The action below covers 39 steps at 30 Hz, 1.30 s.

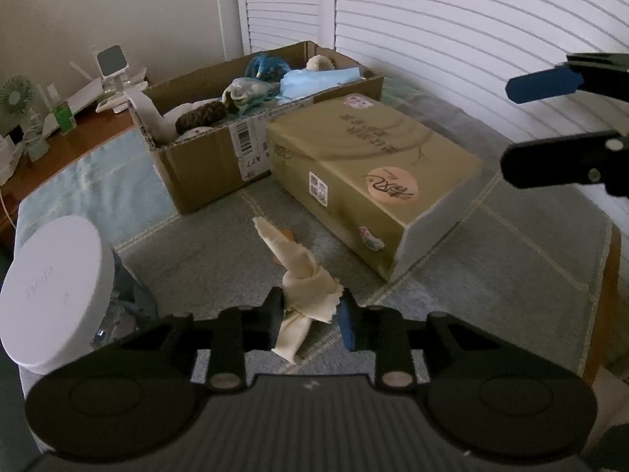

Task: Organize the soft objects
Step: 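Lift the beige knotted cloth off the floor with the left tool, then grasp the small orange piece with the right tool while the left tool holds the beige cloth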

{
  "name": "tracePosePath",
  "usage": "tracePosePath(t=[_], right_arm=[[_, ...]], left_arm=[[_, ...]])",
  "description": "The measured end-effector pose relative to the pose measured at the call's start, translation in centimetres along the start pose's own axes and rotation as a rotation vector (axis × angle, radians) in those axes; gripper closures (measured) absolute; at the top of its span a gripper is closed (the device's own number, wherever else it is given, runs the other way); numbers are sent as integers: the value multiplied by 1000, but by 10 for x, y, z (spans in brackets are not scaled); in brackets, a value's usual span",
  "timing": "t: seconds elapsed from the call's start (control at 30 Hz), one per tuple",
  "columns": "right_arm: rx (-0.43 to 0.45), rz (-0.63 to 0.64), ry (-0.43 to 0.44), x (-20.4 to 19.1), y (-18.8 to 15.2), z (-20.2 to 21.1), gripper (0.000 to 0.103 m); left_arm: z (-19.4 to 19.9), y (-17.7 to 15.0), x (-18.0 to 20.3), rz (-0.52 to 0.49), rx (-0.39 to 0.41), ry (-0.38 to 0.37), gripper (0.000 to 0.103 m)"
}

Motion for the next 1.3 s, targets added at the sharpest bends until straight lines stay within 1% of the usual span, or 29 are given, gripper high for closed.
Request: tracePosePath(t=[0.07,0.17,0.23,0.37,0.4,0.43,0.5,0.57,0.6,0.7,0.73,0.77,0.83,0.93,1.03,1.17,1.23,1.3], right_arm=[[-1,15,6,-1,1,-1,0],[0,72,18,-7,5,-2,0],[0,135,36,-14,12,-4,1],[-23,325,80,-38,31,-15,4],[-38,371,95,-43,36,-19,9],[-58,411,107,-48,42,-25,15],[-104,474,125,-56,53,-36,20],[-132,547,138,-65,62,-44,20],[-147,583,143,-69,65,-47,22],[-220,678,182,-80,73,-62,33],[-243,705,186,-83,73,-68,37],[-271,731,189,-87,75,-75,38],[-326,777,184,-92,77,-90,46],[-385,818,182,-96,77,-109,50],[-427,828,192,-98,78,-124,52],[-479,848,205,-99,79,-138,54],[-503,868,198,-99,79,-142,55],[-523,874,210,-100,80,-143,56]], left_arm=[[3,-2,1,3,1,2,76],[11,-6,2,19,9,14,76],[16,-10,0,44,7,18,76],[24,-19,-3,58,8,34,76],[25,-20,-4,58,8,40,76],[27,-22,-6,64,10,45,76],[29,-25,-9,69,15,51,76],[31,-28,-11,72,17,60,76],[31,-29,-12,72,16,62,76],[32,-33,-17,85,15,70,76],[32,-34,-18,86,18,71,76],[32,-35,-18,89,19,71,76],[33,-36,-18,89,21,74,76],[32,-37,-20,92,23,77,76],[33,-37,-22,96,28,80,76],[33,-37,-24,96,32,86,76],[33,-37,-25,98,34,84,76],[34,-37,-25,96,37,86,76]])
Point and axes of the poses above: each gripper's, at about its wrist camera, not at the fingertips, and z roughly against the way its jaws point, x to its right, y to its top, the point moved 3 cm from there along -z, roughly the way its jaws point, and after that the axes turned 13 degrees about -x, right-handed, at the moved point
